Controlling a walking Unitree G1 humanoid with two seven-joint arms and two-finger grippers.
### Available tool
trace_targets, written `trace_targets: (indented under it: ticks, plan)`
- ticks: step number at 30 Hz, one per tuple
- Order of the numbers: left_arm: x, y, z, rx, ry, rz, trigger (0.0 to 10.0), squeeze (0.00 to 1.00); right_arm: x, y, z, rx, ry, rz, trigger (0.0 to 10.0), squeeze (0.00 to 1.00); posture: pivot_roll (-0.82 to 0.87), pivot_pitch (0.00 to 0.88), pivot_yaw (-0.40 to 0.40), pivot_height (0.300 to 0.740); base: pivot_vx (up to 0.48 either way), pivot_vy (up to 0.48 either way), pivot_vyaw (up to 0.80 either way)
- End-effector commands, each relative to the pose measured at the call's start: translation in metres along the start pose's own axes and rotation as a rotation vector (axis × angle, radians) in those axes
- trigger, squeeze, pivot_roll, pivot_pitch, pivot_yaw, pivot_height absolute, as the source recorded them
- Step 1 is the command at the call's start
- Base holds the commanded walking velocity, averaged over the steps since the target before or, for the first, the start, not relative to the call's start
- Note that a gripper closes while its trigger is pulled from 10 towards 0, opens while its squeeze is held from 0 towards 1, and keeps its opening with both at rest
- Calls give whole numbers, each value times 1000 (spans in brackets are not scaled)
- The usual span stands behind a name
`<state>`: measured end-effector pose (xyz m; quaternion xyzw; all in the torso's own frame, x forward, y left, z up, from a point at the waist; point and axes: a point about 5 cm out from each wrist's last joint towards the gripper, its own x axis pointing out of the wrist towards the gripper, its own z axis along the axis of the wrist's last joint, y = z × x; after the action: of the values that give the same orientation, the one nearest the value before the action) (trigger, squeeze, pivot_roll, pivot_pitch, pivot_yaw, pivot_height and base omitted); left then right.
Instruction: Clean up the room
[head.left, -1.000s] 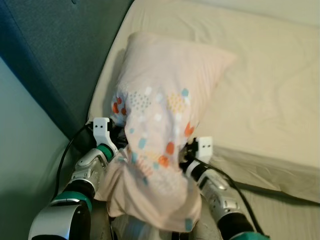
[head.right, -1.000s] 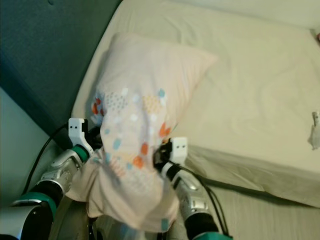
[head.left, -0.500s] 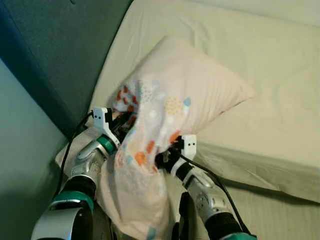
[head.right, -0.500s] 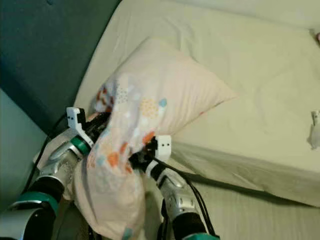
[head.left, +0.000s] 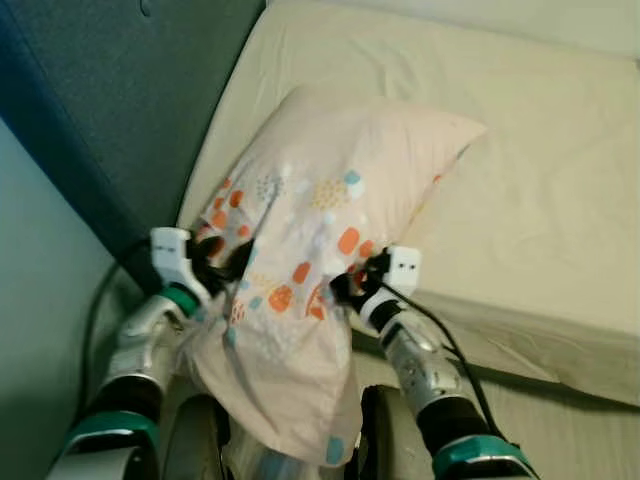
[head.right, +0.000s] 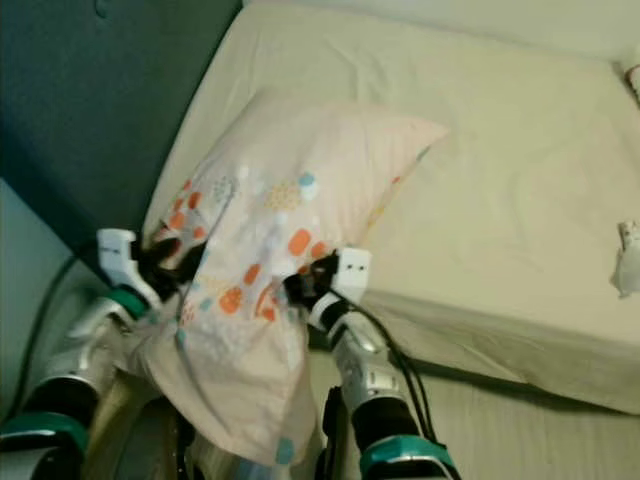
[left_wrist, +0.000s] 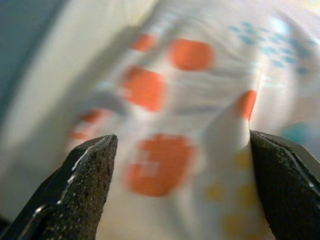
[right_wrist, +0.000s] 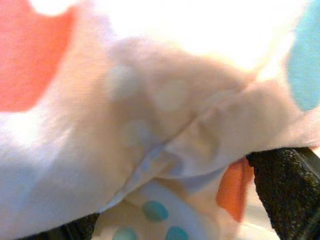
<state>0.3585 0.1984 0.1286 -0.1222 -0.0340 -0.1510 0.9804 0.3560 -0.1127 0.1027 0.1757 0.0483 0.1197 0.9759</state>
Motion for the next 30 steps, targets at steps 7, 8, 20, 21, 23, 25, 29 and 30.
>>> trace_targets:
  ticks: [7,8,20,21,23,25,29,30]
  plan:
    - [-12,29,15,10,-44,171,10000,0,7,-45,43,80,-123,-296,10000,0,157,156,24,582,0,0,0]
    - [-16,39,18,37,-42,228,10000,0,7,-52,52,87,-149,-327,10000,0,158,156,26,582,0,0,0]
    - [-43,60,-22,150,261,228,10000,0,7,-83,107,22,-229,-409,10000,0,139,166,17,582,0,0,0]
    - [-43,60,-22,150,261,228,10000,0,7,-83,107,22,-229,-409,10000,0,139,166,17,582,0,0,0]
    - [-36,47,-31,107,275,189,10000,0,6,-81,93,12,-190,-387,10000,0,128,175,16,582,0,0,0]
    - [-30,42,-32,53,251,203,10000,0,4,-80,81,15,-167,-381,10000,0,115,183,15,582,0,0,0]
    - [-19,32,-32,-60,194,216,10000,1000,0,-79,61,23,-132,-374,10000,0,92,194,16,582,0,0,0]
    - [-15,28,-31,-101,172,213,10000,1000,-2,-78,55,25,-123,-371,10000,0,89,196,17,582,0,0,0]
